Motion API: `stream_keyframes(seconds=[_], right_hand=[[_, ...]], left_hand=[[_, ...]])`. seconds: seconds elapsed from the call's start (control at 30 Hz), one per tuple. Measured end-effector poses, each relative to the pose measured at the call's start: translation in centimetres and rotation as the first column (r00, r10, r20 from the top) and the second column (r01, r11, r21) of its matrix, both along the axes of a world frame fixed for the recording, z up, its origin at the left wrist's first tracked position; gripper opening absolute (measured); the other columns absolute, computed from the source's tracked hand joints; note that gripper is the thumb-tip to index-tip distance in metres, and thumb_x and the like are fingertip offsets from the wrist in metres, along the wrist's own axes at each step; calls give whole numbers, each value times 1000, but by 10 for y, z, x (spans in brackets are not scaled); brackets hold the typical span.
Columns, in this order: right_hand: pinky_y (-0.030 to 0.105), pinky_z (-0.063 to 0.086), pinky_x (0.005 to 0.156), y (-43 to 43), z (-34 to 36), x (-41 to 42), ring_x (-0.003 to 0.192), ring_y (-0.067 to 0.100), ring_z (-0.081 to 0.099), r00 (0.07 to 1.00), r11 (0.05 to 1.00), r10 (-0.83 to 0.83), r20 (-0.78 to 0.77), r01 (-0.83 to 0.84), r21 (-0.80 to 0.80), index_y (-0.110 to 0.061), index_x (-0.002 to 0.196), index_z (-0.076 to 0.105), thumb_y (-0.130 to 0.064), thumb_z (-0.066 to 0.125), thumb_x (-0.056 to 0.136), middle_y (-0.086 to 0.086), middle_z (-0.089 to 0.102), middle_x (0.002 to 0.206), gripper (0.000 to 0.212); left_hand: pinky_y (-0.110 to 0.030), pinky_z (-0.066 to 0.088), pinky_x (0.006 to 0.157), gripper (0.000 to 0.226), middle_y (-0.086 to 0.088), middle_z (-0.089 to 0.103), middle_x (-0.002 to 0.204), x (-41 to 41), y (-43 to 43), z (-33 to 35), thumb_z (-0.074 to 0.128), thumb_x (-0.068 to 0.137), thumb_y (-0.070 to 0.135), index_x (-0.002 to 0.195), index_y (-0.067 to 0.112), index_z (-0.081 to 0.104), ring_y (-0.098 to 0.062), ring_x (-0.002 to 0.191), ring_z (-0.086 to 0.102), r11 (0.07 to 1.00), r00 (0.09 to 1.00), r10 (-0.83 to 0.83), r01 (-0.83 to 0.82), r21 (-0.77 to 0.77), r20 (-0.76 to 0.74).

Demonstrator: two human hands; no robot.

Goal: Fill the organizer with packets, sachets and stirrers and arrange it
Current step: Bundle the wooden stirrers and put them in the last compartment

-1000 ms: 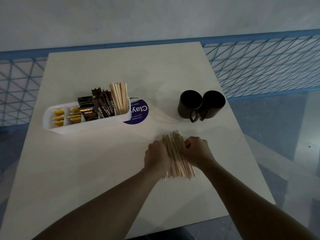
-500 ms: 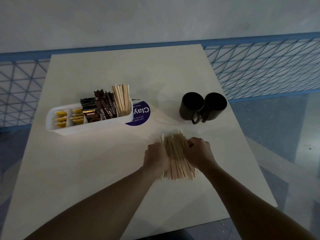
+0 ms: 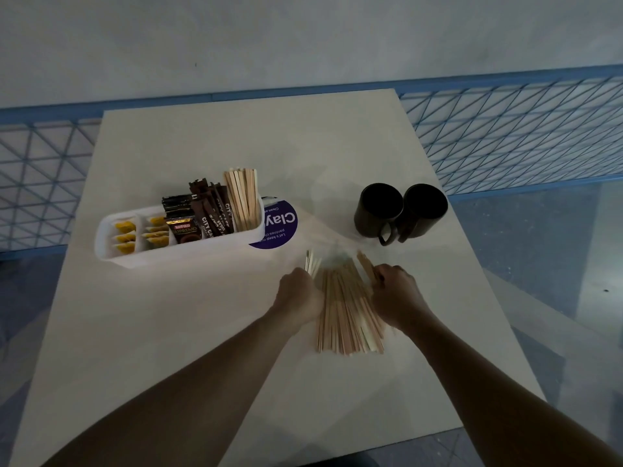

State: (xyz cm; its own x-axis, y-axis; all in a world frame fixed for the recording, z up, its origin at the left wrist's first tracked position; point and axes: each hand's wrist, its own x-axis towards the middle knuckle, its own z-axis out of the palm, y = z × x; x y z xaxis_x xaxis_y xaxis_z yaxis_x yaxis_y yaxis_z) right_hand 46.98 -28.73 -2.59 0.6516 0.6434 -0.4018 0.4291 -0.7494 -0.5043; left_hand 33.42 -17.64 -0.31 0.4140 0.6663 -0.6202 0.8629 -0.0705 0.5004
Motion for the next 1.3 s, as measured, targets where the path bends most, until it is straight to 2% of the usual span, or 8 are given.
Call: stream_keyframes(seconds=[0.07,0.17,0.33,0.5,0.63,0.77,0.97,1.3], right_hand=[[22,34,54,4,3,-1,80,16,52,1000,1000,11,7,-11,12,-12,103,62,-10,41,97,7,54,100,22],[24,35,55,11,10,-5,77,15,51,999,999,44,-3,-44,11,-14,102,60,-9,41,99,5,54,94,20],[30,48,64,28,21,-12,81,18,62,990,987,129,-58,-123,99,-18,107,60,-14,42,102,3,65,93,19],[30,43,62,57,34,-22,72,16,56,971,971,200,-130,-179,161,-16,105,59,-22,39,106,3,63,89,21],[29,33,58,89,36,-32,67,16,42,895,961,57,-443,71,266,-13,102,62,-21,41,107,2,49,74,23],[30,31,60,116,37,-38,67,15,39,836,924,19,-548,194,328,-12,102,62,-25,40,107,-1,46,72,26],[12,42,51,152,54,-43,63,3,58,870,918,71,-488,135,374,-11,114,61,-20,43,107,-4,61,79,21],[28,48,63,220,80,-55,65,13,55,907,785,63,-416,212,582,-8,98,60,-17,41,106,4,57,72,23]], left_hand=[[-19,36,46,32,-16,58,121,-1,6,3,49,97,9,127,0,47,-29,103,62,999,999,36,-36,-9,16],[-22,37,49,27,-13,60,110,-1,15,6,49,99,18,120,2,51,-22,85,58,996,995,80,-78,-35,61],[-35,48,67,24,-15,65,104,-1,31,12,47,96,14,114,4,58,-21,78,58,955,948,267,-235,-183,176],[-27,45,64,19,-6,57,82,-1,49,26,43,99,9,103,5,62,-14,70,53,864,835,466,-358,-355,291],[-27,49,67,18,-6,60,82,-5,69,37,46,99,10,103,7,64,-14,73,57,834,754,538,-411,-368,377],[-31,53,72,16,-4,60,80,-10,88,50,50,99,10,106,10,64,-15,76,57,815,684,576,-441,-376,448],[-31,57,76,15,-8,69,90,-21,120,59,53,98,7,103,7,67,-16,78,65,799,604,600,-476,-367,525],[-41,56,90,14,1,75,92,-30,157,62,64,92,16,89,23,76,-18,95,70,786,502,560,-573,-231,659]])
